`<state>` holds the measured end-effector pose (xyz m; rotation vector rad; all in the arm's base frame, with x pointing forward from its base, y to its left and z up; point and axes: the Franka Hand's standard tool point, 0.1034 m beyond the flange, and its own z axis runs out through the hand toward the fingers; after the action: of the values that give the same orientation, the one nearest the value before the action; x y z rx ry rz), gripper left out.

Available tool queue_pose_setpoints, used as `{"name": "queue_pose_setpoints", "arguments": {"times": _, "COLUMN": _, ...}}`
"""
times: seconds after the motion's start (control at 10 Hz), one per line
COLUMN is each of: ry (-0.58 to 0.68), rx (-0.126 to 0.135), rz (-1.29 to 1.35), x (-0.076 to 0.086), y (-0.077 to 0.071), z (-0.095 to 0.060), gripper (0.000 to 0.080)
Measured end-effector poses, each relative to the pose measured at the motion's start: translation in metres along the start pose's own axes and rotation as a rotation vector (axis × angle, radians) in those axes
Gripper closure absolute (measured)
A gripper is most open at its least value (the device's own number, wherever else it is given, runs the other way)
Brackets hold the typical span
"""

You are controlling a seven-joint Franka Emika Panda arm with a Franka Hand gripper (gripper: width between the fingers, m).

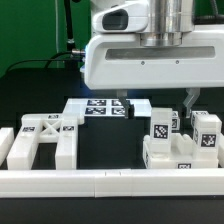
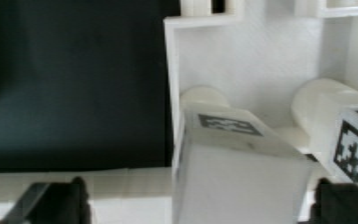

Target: Assemble chair

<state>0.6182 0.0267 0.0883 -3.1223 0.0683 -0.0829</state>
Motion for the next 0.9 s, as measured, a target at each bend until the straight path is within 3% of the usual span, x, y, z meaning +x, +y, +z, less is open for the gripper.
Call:
{"name": "queue_pose_setpoints", "arguments": {"times": 0.2, "ry": 0.002, "rx": 0.000, "rz": 0.002, "x": 0.0010, "y": -0.0010, "z": -0.0009, "gripper": 0.0464}}
{"name": "queue_pose_setpoints", "arguments": {"times": 0.3, "ry": 0.003, "rx": 0.002, "rz": -0.001, "x": 0.0016, "y": -0.0028, "z": -0.0013, "gripper": 0.0515}}
{"name": "queue_pose_setpoints", "arguments": {"times": 0.7, "ry": 0.012, "rx": 0.002, "rz": 0.022, "x": 0.0031, "y": -0.0058, "z": -0.0008, "gripper": 0.0515}}
{"name": "queue_pose_setpoints", "arguments": {"times": 0.9, "ry": 0.010, "rx": 0.007, "rz": 0.197, "x": 0.0024, "y": -0.0067, "z": -0.0002, "gripper": 0.0515}}
